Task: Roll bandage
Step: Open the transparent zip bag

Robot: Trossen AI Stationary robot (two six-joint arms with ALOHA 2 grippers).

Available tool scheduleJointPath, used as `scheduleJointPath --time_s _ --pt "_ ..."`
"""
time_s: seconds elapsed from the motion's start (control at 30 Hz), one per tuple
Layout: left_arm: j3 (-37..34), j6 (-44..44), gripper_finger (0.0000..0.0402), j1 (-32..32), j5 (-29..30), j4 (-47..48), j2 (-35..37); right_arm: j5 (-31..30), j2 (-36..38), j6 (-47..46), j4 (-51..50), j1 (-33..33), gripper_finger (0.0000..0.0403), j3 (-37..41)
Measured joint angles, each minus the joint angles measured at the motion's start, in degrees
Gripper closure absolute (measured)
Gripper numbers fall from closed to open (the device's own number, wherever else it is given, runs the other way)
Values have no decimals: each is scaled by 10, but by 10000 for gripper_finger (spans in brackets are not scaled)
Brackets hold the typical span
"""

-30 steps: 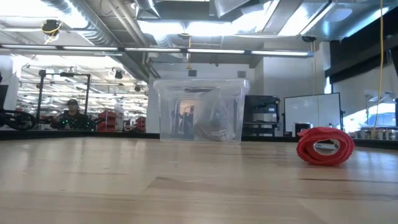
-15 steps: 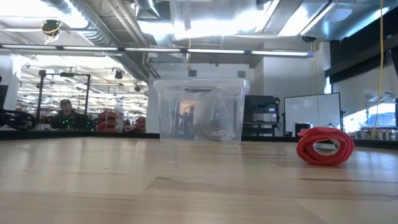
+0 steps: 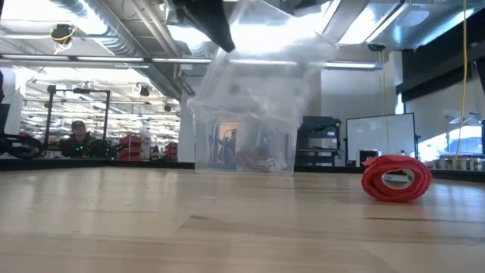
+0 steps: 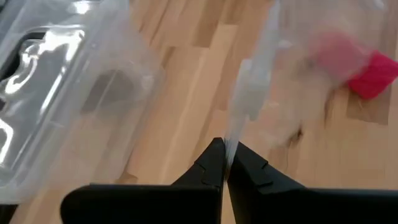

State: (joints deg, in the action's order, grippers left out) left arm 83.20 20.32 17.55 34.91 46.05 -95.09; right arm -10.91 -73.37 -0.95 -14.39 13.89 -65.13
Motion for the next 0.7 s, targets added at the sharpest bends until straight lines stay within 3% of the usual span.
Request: scheduleJointPath --time_s 0.13,0.23,0.4,0.5,0.63,0.7 --pt "22 -8 400 -1 -4 3 -22 -1 -58 13 37 0 241 -1" --pt "31 -8 400 2 -4 4 -20 -62 -92 10 38 0 244 0" --pt "40 -10 400 13 -3 14 -20 -32 -116 12 36 0 261 0" --pt "40 -12 400 18 -3 15 -20 -41 -118 22 36 0 290 0" --pt "40 -12 400 20 -3 12 -20 -32 -118 56 34 -1 373 0" --pt "40 -8 400 20 -3 1 -20 -30 -118 71 32 0 392 0"
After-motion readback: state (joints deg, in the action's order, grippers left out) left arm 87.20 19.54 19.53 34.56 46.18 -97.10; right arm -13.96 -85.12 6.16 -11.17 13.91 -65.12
